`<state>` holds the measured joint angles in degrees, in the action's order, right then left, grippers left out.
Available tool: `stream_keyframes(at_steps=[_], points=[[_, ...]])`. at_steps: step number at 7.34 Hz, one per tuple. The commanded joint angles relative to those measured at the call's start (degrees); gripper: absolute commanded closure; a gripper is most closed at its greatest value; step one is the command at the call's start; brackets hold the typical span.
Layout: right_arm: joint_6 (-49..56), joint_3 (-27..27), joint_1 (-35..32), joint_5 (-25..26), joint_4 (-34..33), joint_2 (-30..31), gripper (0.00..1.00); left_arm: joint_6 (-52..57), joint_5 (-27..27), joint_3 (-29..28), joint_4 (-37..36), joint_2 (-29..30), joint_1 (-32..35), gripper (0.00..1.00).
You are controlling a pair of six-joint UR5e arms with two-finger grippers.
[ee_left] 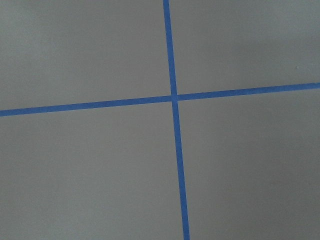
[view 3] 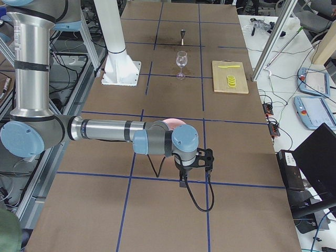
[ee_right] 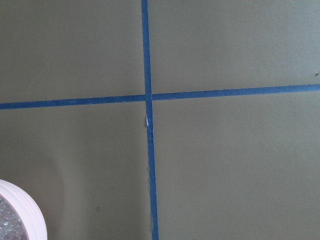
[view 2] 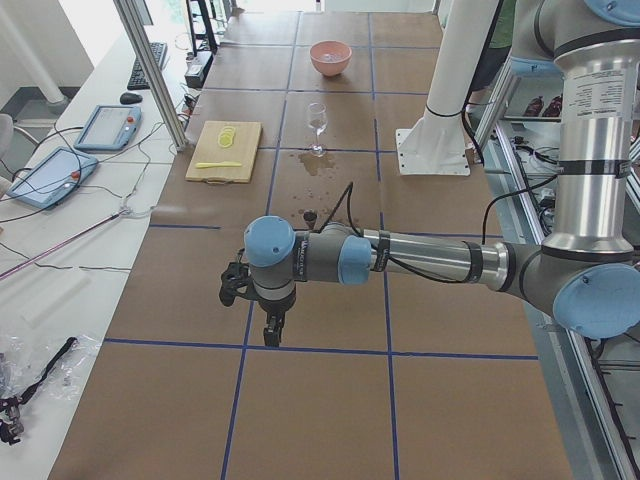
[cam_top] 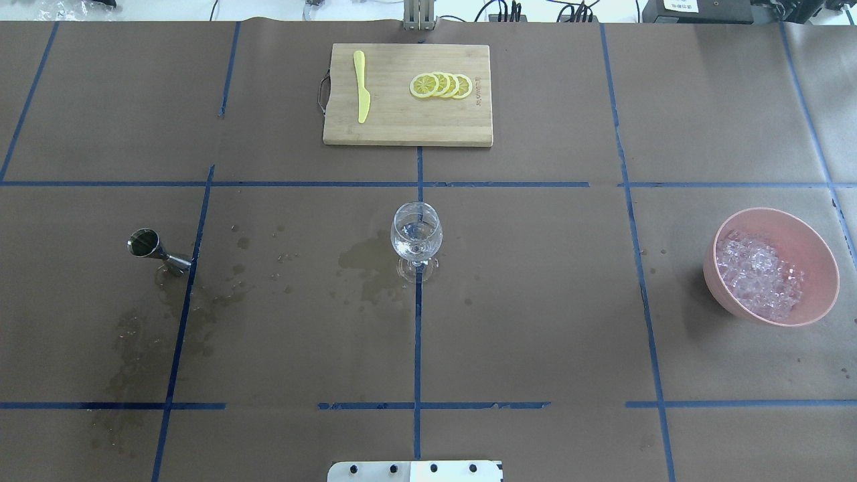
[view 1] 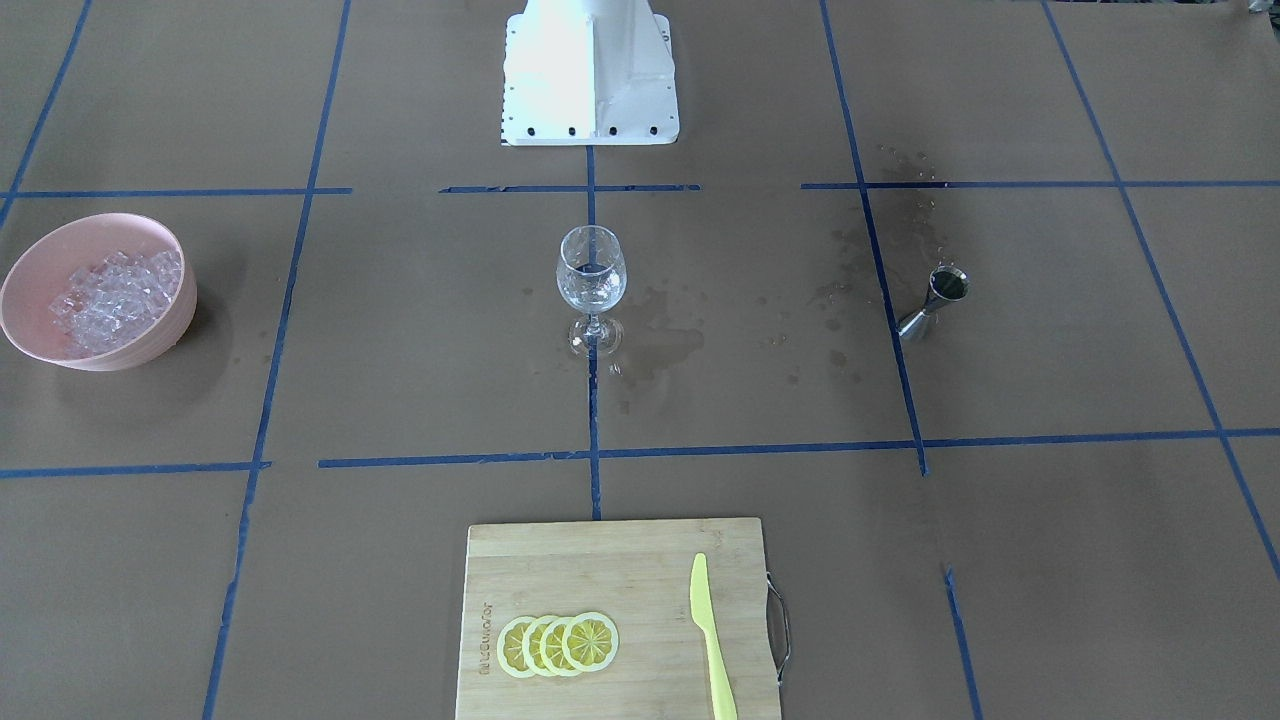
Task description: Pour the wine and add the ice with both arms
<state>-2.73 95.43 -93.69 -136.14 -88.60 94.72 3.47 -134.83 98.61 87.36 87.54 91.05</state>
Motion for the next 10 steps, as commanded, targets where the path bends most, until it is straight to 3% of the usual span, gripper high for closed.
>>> stream_keyframes(at_steps=[1,3,8,10], points=[[0.0,0.3,0.0,0.0,0.0,0.0,0.00,0.0,-0.1,0.7,0.1,0.1,0.0,0.00],[-0.2,1.4,0.0,-0.3,0.0,-0.1,0.00,-1.3,0.0,8.2,-0.2,0.2,-0.1,0.00],[-0.2,4.3,0.0,-0.3,-0.3,-1.0,0.00,-29.3,1.0,28.1,2.7,1.1,-9.5,0.00],[-0.3,4.6,0.0,-1.0,-0.1,-0.6,0.00,-46.6,10.4,34.8,8.8,-0.9,-21.2,0.00]])
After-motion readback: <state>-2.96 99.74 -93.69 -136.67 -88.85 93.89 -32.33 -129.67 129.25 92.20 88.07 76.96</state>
